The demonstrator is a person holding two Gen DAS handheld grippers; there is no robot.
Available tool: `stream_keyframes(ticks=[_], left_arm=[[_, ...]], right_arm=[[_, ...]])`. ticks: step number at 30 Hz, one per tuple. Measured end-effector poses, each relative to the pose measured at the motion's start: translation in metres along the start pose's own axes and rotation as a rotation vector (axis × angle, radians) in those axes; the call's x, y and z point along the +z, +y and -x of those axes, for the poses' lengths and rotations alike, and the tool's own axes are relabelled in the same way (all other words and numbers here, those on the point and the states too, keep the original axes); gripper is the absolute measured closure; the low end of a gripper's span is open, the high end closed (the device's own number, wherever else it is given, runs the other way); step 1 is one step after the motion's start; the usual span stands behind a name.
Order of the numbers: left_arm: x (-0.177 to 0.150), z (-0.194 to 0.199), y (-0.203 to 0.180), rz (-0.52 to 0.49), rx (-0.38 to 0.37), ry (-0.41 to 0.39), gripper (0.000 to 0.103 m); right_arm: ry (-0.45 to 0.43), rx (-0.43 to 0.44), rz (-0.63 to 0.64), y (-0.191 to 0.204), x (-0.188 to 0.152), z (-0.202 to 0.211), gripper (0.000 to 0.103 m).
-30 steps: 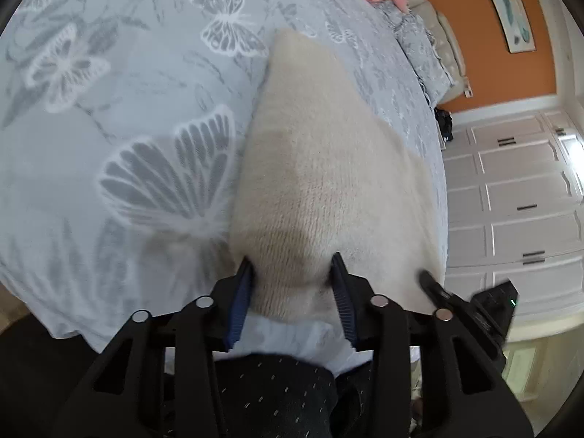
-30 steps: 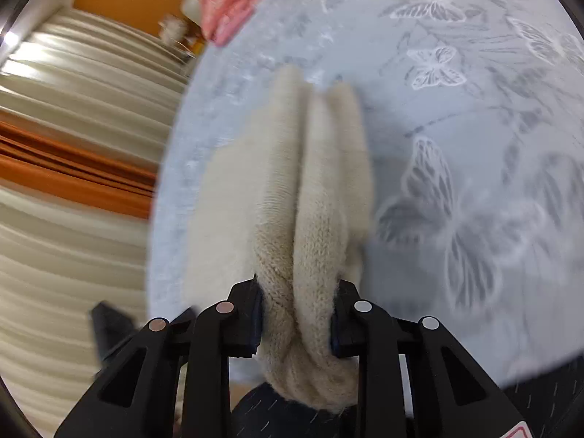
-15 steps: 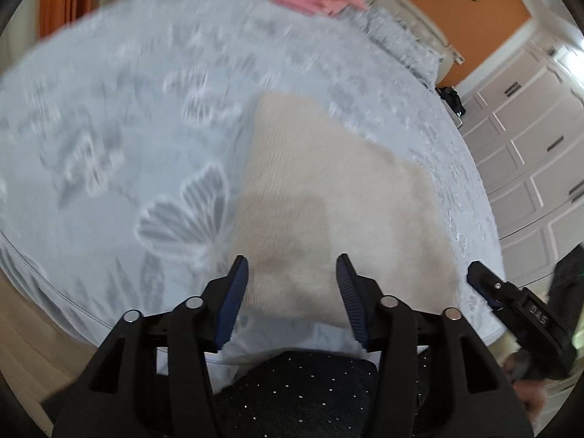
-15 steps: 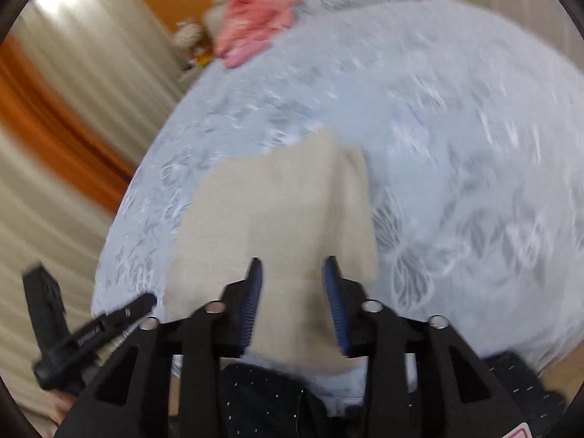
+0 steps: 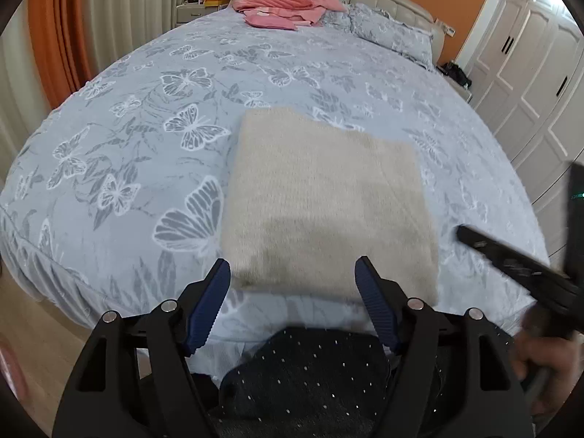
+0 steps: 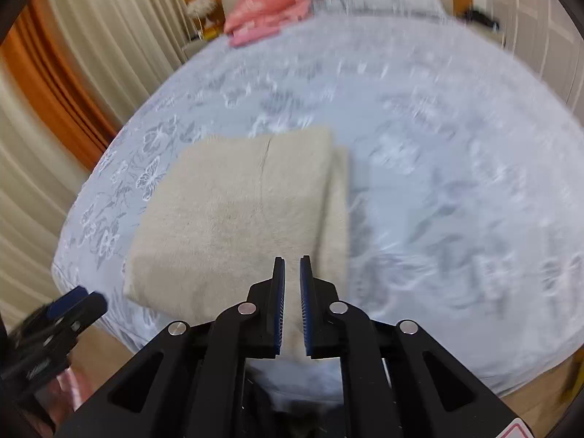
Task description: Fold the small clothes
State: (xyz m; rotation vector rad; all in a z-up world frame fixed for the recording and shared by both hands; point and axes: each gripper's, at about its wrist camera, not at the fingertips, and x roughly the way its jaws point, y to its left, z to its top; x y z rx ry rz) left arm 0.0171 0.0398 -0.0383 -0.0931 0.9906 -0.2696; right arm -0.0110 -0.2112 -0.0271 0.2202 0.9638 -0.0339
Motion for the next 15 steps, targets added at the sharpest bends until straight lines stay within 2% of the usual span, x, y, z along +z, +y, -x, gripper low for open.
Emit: stream_keyframes(ticks=[3,5,7,12,15], left_arm=[[-0.006,0.006,-0.012,-0.023,0.024,-0.017,0.032],[-0.011,0.011,-0.018,-0.033,0.037,-0.039,0.027],[-0.015,0.015,-0.024,-0.039,0.053,-0.051,0.021],[-0.027,0.022,-0.034,-0.068,0.116,-0.086,0.018],[-0.036,0.025,-0.037,-0.095,0.151,-0.117,0.018]], right_arm=[[-0.024,-0.031,0.004,-0.010,-0.015,0.018,0.087],[-0.040,-0.043,-0.014,-0.015,-0.026,0.027,0.078],[-0.065,-0.052,-0.031,-0.021,-0.038,0.034,0.063],[-0.062,-0.077,-0.015,-0.018,-0.061,0.034,0.048],[-0.043,-0.068,-0.017,-0.016,-0.070,0.031,0.044]])
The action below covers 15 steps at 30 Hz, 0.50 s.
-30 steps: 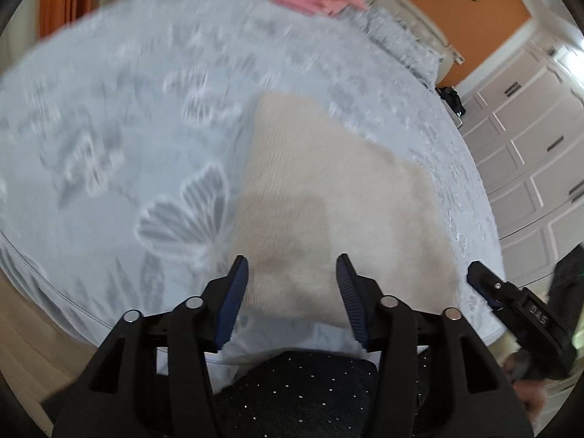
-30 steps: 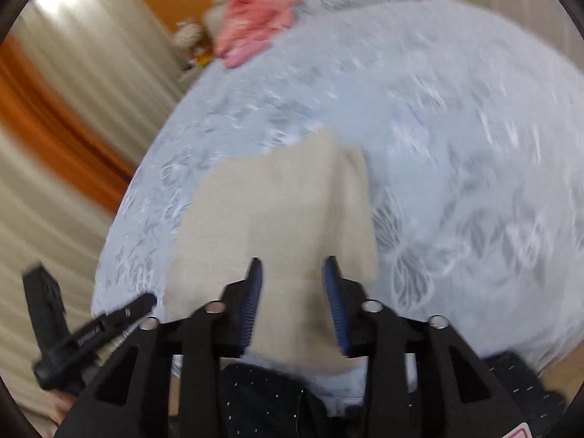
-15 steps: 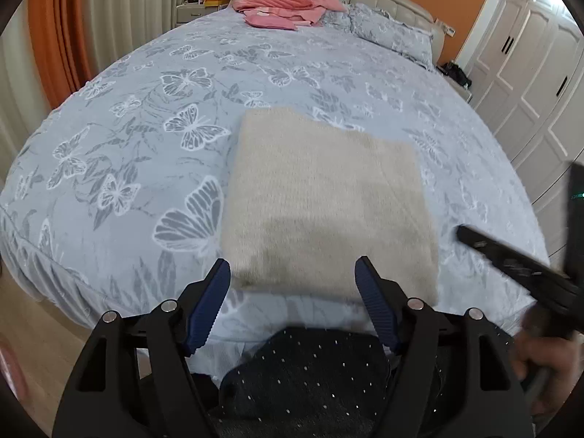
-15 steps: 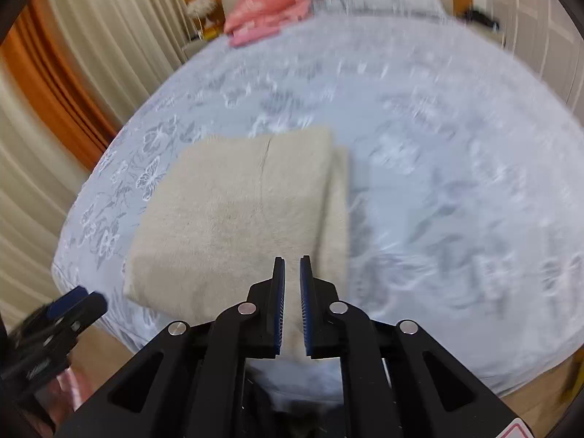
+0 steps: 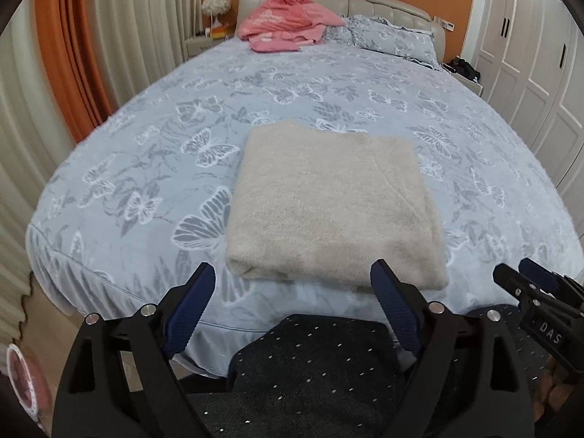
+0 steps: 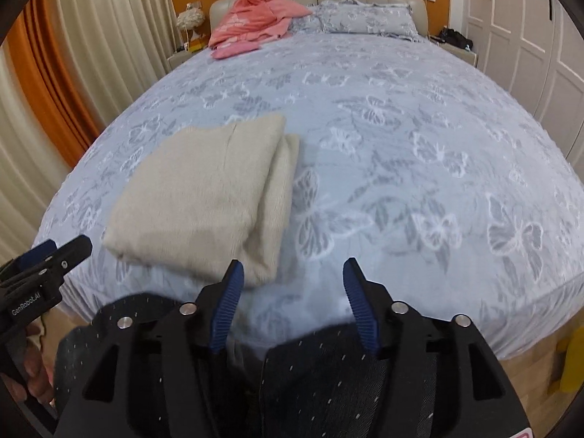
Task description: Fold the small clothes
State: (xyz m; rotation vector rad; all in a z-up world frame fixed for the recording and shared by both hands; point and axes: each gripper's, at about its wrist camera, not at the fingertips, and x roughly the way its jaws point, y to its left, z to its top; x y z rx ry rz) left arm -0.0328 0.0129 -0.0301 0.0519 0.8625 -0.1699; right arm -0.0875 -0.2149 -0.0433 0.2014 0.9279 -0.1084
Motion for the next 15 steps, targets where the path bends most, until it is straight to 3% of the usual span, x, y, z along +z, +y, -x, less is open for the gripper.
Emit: stream_keyframes(ticks=[5,10,15], left_arm=[[-0.006,0.016,0.004,0.014,0.001,-0.065,0.018],[-0.016,0.021,0.005,0.019,0.002,-0.036,0.014],[-0.020,0.033,0.002,0.018,0.023,-0.084,0.014]], right_arm=[[-0.037,-0.006,0.034,0.011,-0.008,0.008,0.031],[-0.071,-0.027,0.072,0.023,-0.014,0.017,0.029],[-0.090,-0.046,0.090,0.026,-0.017,0.022,0.027]])
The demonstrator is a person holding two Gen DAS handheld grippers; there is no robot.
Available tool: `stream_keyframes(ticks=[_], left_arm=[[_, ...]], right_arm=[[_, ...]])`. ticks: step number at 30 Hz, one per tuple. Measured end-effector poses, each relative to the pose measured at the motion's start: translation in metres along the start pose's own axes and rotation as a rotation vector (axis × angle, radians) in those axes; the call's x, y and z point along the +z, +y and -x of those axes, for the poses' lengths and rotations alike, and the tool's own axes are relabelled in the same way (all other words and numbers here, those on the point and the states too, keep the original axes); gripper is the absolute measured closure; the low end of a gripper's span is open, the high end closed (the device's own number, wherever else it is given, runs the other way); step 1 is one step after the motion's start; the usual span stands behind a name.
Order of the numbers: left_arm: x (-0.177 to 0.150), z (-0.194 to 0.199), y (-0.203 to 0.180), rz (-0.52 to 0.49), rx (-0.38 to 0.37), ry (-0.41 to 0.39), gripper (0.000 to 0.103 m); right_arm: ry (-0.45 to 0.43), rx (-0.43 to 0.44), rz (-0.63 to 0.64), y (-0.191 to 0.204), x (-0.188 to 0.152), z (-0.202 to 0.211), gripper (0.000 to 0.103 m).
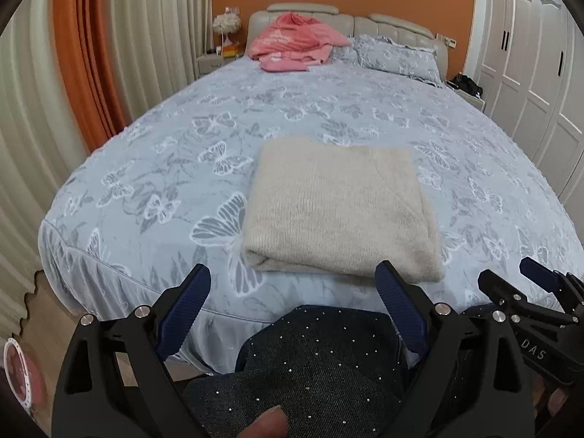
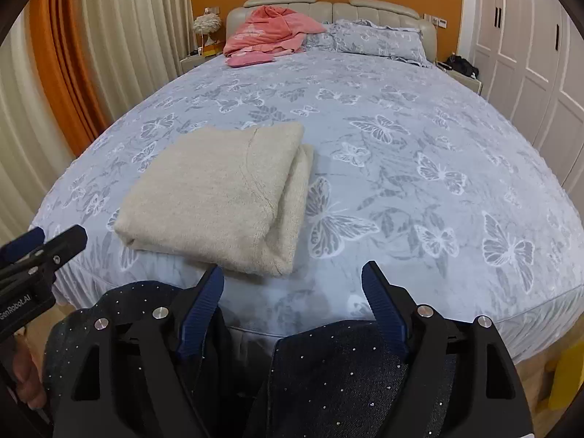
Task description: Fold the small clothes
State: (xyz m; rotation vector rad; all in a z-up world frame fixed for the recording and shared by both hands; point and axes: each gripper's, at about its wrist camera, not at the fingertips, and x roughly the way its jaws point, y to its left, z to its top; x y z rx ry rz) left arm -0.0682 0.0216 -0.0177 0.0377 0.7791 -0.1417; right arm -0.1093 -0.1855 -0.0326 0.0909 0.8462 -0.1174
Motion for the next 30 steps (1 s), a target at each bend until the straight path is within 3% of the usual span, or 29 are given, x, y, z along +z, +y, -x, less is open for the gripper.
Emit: stream_keyframes(ticks=[9,23,30], left_arm=[[0.000,0.000,-0.014,-0.066,0.047,-0.003,0.014],[-0.001,-0.003,0.006,0.043,0.042,0.017,0.011],[-0.003,-0.002,0.002,0.022,0.064,0.015,0.012]], right_arm=[[0.007,-0.010,-0.023,-0.006,0.000,-0.002,0.026],[-0.013,-0.021,-0.016,-0.003,-0.001,0.003,0.026],[-0.016,-0.029,-0.007,0.003,-0.002,0.005,0.026]])
